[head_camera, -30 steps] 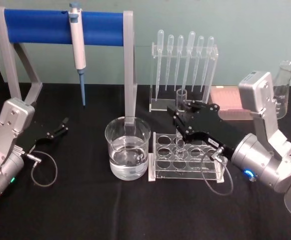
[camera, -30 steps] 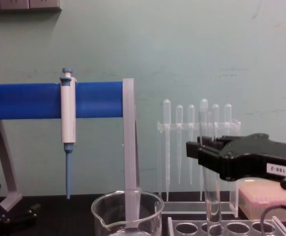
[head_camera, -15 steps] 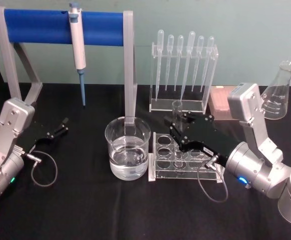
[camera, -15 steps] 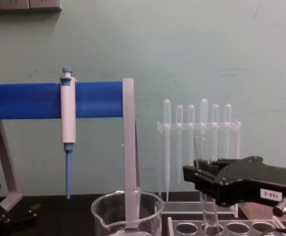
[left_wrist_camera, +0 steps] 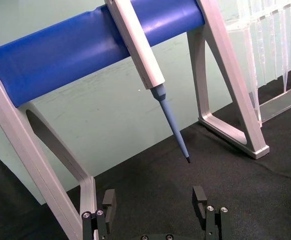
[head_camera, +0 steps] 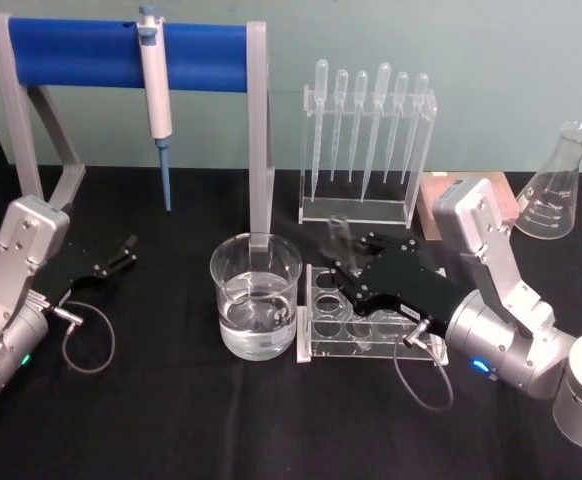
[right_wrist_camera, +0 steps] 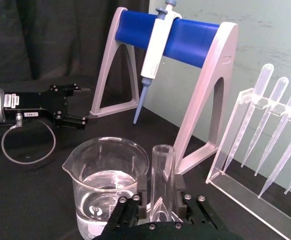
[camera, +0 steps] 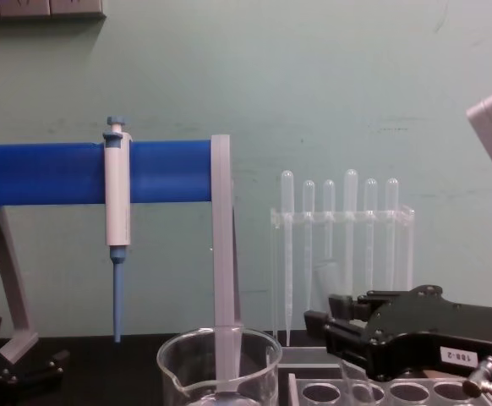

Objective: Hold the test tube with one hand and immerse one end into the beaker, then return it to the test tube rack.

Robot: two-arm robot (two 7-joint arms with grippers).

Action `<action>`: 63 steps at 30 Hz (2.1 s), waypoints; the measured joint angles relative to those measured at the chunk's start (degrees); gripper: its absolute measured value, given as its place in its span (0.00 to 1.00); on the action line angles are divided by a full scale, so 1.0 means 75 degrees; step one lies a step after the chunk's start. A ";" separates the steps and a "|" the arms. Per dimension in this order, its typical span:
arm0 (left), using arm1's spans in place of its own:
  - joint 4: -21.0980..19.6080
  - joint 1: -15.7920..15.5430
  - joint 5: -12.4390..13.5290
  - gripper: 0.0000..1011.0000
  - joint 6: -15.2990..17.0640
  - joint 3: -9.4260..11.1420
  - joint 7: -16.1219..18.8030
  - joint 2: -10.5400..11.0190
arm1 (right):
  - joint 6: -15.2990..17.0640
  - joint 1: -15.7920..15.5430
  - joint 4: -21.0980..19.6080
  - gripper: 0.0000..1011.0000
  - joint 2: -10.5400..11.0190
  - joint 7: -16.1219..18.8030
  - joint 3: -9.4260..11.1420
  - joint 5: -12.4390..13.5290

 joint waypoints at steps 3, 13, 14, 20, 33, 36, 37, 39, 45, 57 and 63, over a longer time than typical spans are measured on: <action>0.0000 0.0000 0.0000 0.99 0.0000 0.0000 0.0000 0.0000 | 0.0023 -0.0080 -0.0107 0.37 0.0005 -0.0054 0.0053 -0.0037; 0.0000 0.0000 0.0000 0.99 0.0000 0.0000 0.0000 0.0000 | 0.0169 -0.0984 -0.0928 0.68 0.0372 -0.0229 0.0627 0.0195; 0.0000 0.0000 0.0000 0.99 0.0000 -0.0001 0.0000 0.0000 | 0.0186 -0.1214 -0.1100 0.74 0.0466 -0.0251 0.0785 0.0302; 0.0000 0.0000 0.0000 0.99 0.0000 0.0000 0.0000 0.0000 | 0.0031 -0.1784 -0.1446 0.89 0.0661 -0.0550 0.1470 0.0475; 0.0000 0.0000 0.0000 0.99 0.0000 0.0000 0.0000 0.0000 | -0.1792 -0.1574 0.0567 0.99 -0.0243 -0.1881 0.2227 -0.0388; -0.0001 0.0000 0.0000 0.99 0.0000 0.0000 0.0000 0.0000 | -0.2083 -0.1480 0.1146 0.99 -0.0432 -0.1978 0.2234 -0.0524; 0.0000 -0.0001 0.0000 0.99 0.0000 0.0000 0.0000 0.0000 | -0.2143 -0.1440 0.1383 0.99 -0.0498 -0.1977 0.2232 -0.0562; 0.0000 0.0000 0.0000 0.99 0.0000 0.0000 0.0000 0.0000 | -0.2176 -0.1394 0.1642 0.99 -0.0573 -0.1940 0.2221 -0.0578; 0.0000 0.0000 0.0001 0.99 0.0000 0.0000 0.0000 0.0000 | -0.2165 -0.1358 0.1768 0.99 -0.0619 -0.1847 0.2212 -0.0600; 0.0000 0.0000 0.0000 0.99 0.0000 0.0000 0.0000 0.0000 | -0.2165 -0.1383 0.1701 0.99 -0.0596 -0.1860 0.2221 -0.0592; 0.0000 0.0000 0.0000 0.99 0.0000 0.0000 0.0000 0.0000 | -0.2166 -0.1387 0.1685 0.99 -0.0592 -0.1868 0.2225 -0.0588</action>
